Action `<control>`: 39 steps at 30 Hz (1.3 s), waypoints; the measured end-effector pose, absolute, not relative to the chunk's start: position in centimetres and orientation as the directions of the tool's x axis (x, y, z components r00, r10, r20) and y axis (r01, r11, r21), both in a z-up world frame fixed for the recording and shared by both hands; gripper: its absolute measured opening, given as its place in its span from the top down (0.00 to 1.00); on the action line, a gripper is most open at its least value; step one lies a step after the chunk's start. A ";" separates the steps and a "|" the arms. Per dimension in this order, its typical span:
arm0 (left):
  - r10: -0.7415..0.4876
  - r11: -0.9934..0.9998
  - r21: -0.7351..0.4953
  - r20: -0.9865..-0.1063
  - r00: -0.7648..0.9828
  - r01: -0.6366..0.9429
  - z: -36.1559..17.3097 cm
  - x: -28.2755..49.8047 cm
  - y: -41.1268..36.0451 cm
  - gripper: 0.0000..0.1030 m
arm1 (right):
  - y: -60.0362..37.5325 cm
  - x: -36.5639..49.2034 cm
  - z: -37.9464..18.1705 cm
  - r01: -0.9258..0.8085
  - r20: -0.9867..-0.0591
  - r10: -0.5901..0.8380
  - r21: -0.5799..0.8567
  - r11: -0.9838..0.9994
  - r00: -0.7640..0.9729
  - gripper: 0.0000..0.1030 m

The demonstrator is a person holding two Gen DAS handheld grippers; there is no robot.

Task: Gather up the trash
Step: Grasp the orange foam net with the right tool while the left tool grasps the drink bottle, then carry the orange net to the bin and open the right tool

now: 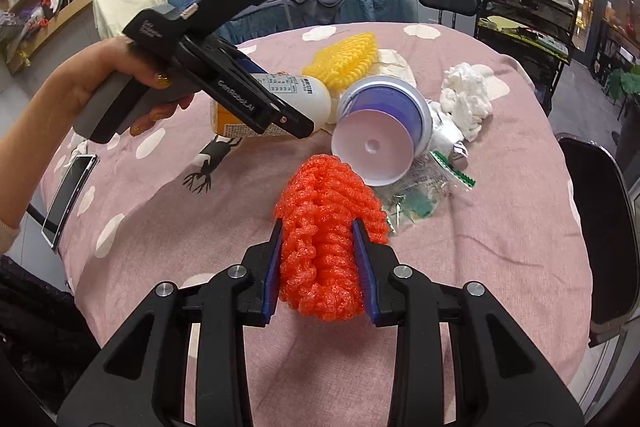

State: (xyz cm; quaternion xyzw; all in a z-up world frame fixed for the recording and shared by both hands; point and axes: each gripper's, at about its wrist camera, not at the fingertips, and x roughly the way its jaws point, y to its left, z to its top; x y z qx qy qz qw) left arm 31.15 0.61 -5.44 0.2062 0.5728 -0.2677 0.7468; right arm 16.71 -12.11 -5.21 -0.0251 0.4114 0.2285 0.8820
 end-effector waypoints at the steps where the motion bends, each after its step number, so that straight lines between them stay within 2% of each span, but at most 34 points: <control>1: -0.147 0.763 0.016 -0.969 0.198 0.646 -5.7 31.2 0.3 0.09 | -12.3 16.6 -5.2 -0.420 -0.737 0.382 0.145 0.896 0.558 0.68; 3: -0.117 0.750 0.044 -0.973 0.198 0.660 -6.2 31.2 -0.3 0.17 | -12.5 16.6 -5.2 -0.414 -0.736 0.380 0.149 0.898 0.560 0.68; 5: -0.095 0.742 0.043 -0.981 0.168 0.669 -7.0 31.1 -0.7 0.32 | -12.7 16.6 -5.2 -0.410 -0.735 0.381 0.153 0.899 0.561 0.68; 8: -0.059 0.738 0.080 -0.981 0.182 0.670 -7.7 30.5 -0.9 0.40 | -13.0 16.6 -5.3 -0.405 -0.731 0.383 0.160 0.901 0.565 0.68; 10: -0.065 0.746 0.091 -0.976 0.207 0.660 -7.6 29.9 -0.5 0.41 | -13.3 16.5 -5.2 -0.402 -0.726 0.386 0.163 0.901 0.570 0.68; 19: -0.225 0.858 -0.034 -0.922 0.315 0.513 -6.3 25.1 3.9 0.41 | -14.4 15.7 -4.9 -0.395 -0.702 0.398 0.178 0.901 0.591 0.68; 29: -0.352 0.930 -0.220 -0.770 0.533 0.296 -3.8 19.4 8.3 0.42 | -15.6 14.8 -4.0 -0.390 -0.653 0.402 0.174 0.904 0.641 0.68; 34: -0.346 0.937 -0.209 -0.677 0.649 0.281 -1.6 17.4 7.3 0.42 | -16.6 14.0 -3.2 -0.377 -0.617 0.376 0.137 0.916 0.691 0.68; 39: -0.351 0.932 -0.165 -0.631 0.692 0.323 -0.2 16.3 4.5 0.41 | -18.3 13.8 -2.5 -0.335 -0.594 0.326 0.098 0.937 0.736 0.68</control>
